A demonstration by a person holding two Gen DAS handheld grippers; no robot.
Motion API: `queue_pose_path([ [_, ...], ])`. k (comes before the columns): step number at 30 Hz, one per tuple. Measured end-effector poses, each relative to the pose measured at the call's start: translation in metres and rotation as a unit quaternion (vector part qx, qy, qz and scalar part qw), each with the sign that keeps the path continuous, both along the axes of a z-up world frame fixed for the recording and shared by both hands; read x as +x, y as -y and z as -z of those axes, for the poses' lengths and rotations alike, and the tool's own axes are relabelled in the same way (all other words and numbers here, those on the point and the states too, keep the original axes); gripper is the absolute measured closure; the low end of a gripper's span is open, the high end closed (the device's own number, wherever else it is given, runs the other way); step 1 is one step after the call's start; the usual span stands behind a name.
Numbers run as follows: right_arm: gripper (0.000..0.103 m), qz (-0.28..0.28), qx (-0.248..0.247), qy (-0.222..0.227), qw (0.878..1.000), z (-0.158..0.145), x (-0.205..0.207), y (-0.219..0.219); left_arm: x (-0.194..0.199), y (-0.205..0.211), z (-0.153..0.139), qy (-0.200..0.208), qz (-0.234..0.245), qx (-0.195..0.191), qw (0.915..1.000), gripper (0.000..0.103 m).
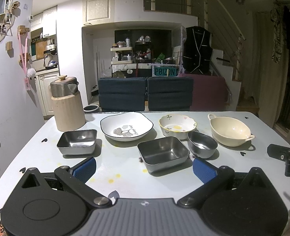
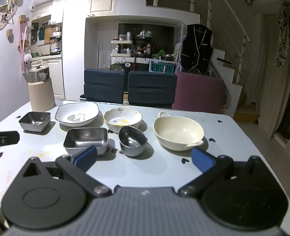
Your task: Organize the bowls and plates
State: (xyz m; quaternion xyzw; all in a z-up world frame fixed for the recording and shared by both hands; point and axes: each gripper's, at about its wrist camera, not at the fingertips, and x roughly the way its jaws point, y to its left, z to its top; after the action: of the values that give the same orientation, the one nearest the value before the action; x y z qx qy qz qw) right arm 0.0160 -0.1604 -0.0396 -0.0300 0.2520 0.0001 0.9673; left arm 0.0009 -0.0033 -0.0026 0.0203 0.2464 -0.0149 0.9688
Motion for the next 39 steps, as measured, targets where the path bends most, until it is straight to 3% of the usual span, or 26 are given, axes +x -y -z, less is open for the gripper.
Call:
queue_pose_path([
  [39,0.000,-0.001,-0.001,-0.004,1.000,0.0000,0.0016,0.0018,-0.0013,0.0014,0.0036,-0.005,0.005,-0.007,0.9999,0.000],
])
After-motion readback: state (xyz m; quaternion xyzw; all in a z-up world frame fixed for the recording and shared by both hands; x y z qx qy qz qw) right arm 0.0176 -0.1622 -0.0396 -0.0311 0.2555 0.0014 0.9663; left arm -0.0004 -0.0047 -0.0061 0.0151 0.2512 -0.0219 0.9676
